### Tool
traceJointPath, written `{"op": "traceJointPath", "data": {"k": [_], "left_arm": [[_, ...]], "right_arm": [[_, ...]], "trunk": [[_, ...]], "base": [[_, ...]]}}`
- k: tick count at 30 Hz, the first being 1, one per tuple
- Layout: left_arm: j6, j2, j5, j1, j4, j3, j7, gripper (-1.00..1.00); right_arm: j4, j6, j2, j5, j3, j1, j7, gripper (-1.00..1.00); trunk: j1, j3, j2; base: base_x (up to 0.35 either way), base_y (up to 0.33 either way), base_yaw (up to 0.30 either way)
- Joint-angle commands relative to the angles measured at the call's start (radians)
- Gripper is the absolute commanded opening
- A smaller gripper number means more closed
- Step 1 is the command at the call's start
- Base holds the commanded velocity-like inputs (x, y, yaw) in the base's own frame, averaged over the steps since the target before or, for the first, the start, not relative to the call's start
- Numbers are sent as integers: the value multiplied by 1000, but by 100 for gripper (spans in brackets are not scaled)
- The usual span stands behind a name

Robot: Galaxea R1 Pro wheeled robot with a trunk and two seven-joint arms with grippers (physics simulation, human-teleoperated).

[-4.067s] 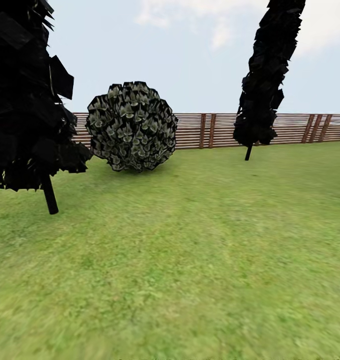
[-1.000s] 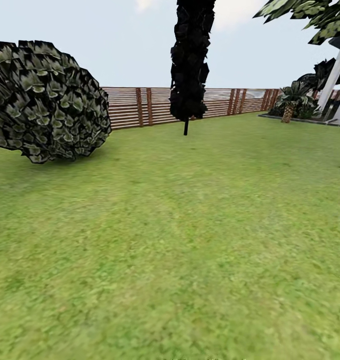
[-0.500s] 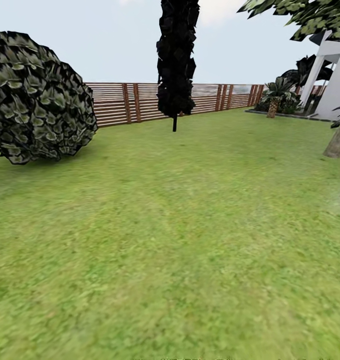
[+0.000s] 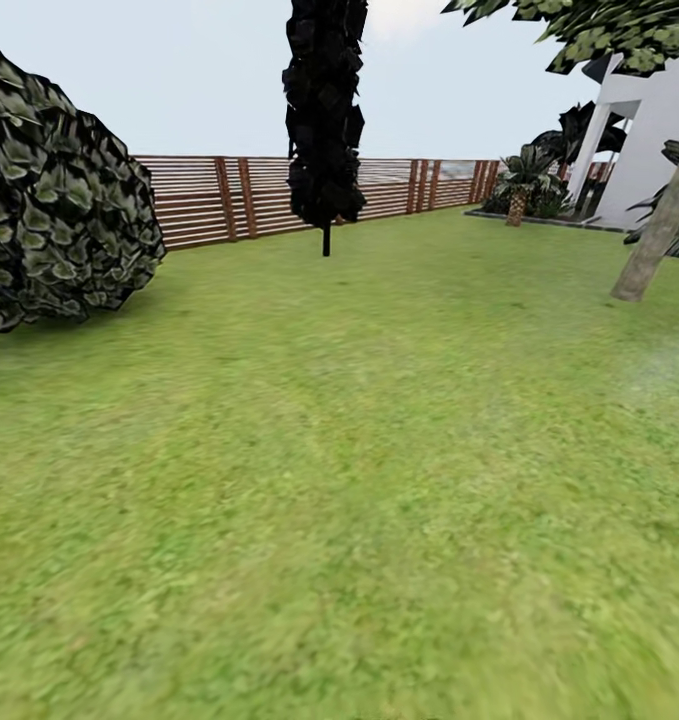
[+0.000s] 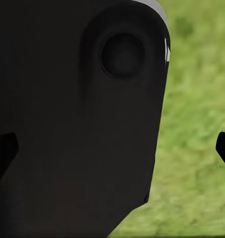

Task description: Take the three Easter eggs out of the wicker basket on the lawn in the garden, then place them on the lawn next to a single tree (choose any tree) so that all three eggs are next to the same tree and none are left in the basket.

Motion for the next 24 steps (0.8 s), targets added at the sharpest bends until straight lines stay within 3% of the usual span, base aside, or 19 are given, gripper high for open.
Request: {"op": "traceJointPath", "data": {"k": [1,12,24], "left_arm": [[-2,-1,1,0,0,0,0,100],[-2,-3,1,0,1,1,0,100],[-2,-4,1,0,1,2,0,100]], "right_arm": [[1,-3,0,2,3,-1,-1,100],[0,-4,-1,2,2,-1,-1,100],[0,-9,-1,2,1,-1,-1,100]], "trunk": [[0,-2,0],[0,-8,0],[0,-9,0]], "base": [[0,0,-163],[0,0,-214],[0,0,-24]]}}
